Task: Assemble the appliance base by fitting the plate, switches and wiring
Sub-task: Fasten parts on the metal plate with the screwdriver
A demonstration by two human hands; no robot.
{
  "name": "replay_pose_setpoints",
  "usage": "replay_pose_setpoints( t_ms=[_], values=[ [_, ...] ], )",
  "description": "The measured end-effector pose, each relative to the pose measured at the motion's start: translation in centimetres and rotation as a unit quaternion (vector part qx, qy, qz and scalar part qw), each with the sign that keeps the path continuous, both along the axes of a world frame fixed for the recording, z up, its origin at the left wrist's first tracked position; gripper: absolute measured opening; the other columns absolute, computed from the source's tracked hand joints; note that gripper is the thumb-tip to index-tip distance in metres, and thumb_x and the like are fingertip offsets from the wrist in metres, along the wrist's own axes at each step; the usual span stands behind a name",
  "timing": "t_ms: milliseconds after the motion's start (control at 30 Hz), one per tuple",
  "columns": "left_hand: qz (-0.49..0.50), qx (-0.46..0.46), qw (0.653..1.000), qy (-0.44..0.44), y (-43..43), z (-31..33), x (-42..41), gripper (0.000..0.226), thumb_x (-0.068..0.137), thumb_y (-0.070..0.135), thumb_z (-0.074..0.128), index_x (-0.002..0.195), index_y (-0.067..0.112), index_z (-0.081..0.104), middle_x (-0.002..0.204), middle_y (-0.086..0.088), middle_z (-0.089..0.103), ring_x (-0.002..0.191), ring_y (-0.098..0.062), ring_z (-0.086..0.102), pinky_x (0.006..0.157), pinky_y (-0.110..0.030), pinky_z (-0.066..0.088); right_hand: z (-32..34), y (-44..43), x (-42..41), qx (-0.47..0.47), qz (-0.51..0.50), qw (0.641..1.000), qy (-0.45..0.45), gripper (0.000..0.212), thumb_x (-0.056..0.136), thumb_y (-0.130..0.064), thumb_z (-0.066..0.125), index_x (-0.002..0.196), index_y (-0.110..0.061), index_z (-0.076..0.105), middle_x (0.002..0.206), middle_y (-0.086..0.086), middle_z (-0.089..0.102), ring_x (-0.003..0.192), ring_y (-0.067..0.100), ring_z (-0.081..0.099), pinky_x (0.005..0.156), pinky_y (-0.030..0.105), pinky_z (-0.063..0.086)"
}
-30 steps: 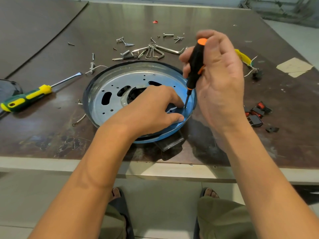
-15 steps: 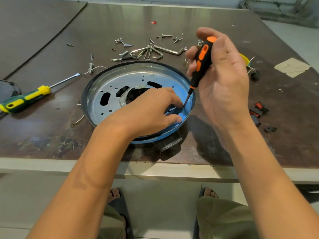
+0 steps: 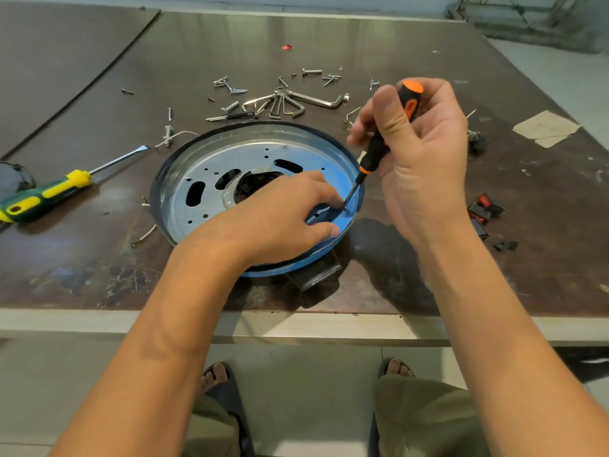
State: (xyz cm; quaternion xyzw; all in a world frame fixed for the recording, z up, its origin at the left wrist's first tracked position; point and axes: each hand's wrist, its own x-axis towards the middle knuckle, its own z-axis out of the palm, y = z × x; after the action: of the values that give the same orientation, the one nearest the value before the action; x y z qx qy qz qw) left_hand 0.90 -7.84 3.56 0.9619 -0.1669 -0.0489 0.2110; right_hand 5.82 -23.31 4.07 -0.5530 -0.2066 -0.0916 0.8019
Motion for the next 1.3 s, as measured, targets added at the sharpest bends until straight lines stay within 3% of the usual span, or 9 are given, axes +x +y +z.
replay_pose_setpoints(
  t_ms=[133,333,533,667,800,933,1100,1200,1300],
  values=[
    [-0.001,0.004,1.000,0.009,0.1,0.0,0.0,0.040,0.095,0.036,0.062,0.134,0.026,0.059,0.128,0.012,0.054,0.114,-0.009,0.054,0.097,-0.024,0.040,0.0,0.2,-0.3,-0.013,0.035,0.999,0.003,0.021,0.102,-0.024,0.042,0.106,-0.009,0.056,0.086,0.003,0.052,0.074,0.014,0.048,0.066,0.032,0.042],
    [0.004,0.009,1.000,0.021,0.0,0.2,-0.1,0.041,0.096,0.038,0.059,0.136,0.027,0.058,0.127,0.013,0.053,0.110,-0.011,0.055,0.095,-0.029,0.044,-0.2,0.0,-0.6,-0.042,0.049,0.997,-0.045,0.008,0.099,-0.007,0.053,0.106,-0.006,0.057,0.097,0.013,0.064,0.094,0.025,0.063,0.085,0.042,0.052],
    [-0.007,-0.019,0.993,0.115,0.2,0.3,0.2,0.049,0.097,0.058,0.037,0.139,0.038,0.052,0.141,0.023,0.040,0.122,-0.001,0.045,0.101,-0.024,0.031,0.5,-2.6,-0.1,0.089,0.002,0.995,-0.050,0.007,0.101,-0.003,0.049,0.098,-0.007,0.044,0.078,0.008,0.048,0.065,0.018,0.048,0.064,0.035,0.042],
    [0.008,-0.060,0.985,0.162,-0.4,-0.1,0.5,0.071,0.086,0.076,0.020,0.146,0.046,0.040,0.154,0.029,0.024,0.133,0.004,0.031,0.104,-0.022,0.020,0.3,-7.3,1.7,-0.193,-0.232,0.931,-0.204,0.014,0.094,-0.003,0.062,0.097,-0.008,0.049,0.082,0.001,0.049,0.073,0.009,0.047,0.068,0.026,0.042],
    [0.005,-0.019,0.993,0.117,-2.3,-0.7,0.7,0.098,0.070,0.088,0.025,0.155,0.039,0.027,0.161,0.024,0.014,0.144,-0.003,0.026,0.110,-0.026,0.025,-1.1,-9.4,3.0,-0.374,-0.237,0.869,-0.222,0.005,0.089,-0.008,0.066,0.093,-0.009,0.062,0.084,-0.007,0.058,0.077,0.002,0.054,0.072,0.019,0.045],
    [0.041,0.003,0.999,0.034,-3.9,-0.9,1.3,0.084,0.084,0.080,0.037,0.148,0.026,0.044,0.156,0.008,0.036,0.139,-0.012,0.038,0.111,-0.035,0.036,-3.6,-10.2,4.7,-0.557,-0.201,0.798,-0.112,0.042,0.086,-0.009,0.066,0.127,-0.017,0.063,0.106,0.010,0.066,0.098,0.026,0.062,0.094,0.036,0.049],
    [0.104,0.012,0.988,-0.117,-5.2,0.3,1.1,0.058,0.090,0.069,0.040,0.123,0.028,0.064,0.119,0.008,0.060,0.102,-0.015,0.058,0.085,-0.042,0.051,-5.4,-11.2,6.0,-0.617,-0.208,0.758,-0.028,0.029,0.079,-0.001,0.061,0.097,-0.023,0.067,0.089,0.004,0.053,0.085,0.027,0.052,0.072,0.031,0.038],
    [0.095,-0.019,0.994,-0.048,-3.8,1.3,0.6,0.063,0.084,0.075,0.034,0.124,0.033,0.061,0.120,0.011,0.056,0.097,-0.012,0.055,0.084,-0.037,0.048,-6.0,-11.5,6.5,-0.614,-0.215,0.759,-0.007,0.033,0.079,0.004,0.056,0.094,-0.022,0.067,0.081,-0.003,0.046,0.089,0.024,0.045,0.072,0.030,0.032],
    [0.054,0.031,0.995,0.076,-0.7,2.0,-0.6,0.078,0.063,0.086,0.046,0.130,0.044,0.047,0.130,0.021,0.045,0.111,-0.005,0.051,0.087,-0.027,0.041,-6.5,-11.7,6.7,-0.626,-0.214,0.750,0.005,0.038,0.080,0.004,0.056,0.103,-0.023,0.071,0.095,0.005,0.060,0.102,0.029,0.052,0.081,0.034,0.044]
  ],
)
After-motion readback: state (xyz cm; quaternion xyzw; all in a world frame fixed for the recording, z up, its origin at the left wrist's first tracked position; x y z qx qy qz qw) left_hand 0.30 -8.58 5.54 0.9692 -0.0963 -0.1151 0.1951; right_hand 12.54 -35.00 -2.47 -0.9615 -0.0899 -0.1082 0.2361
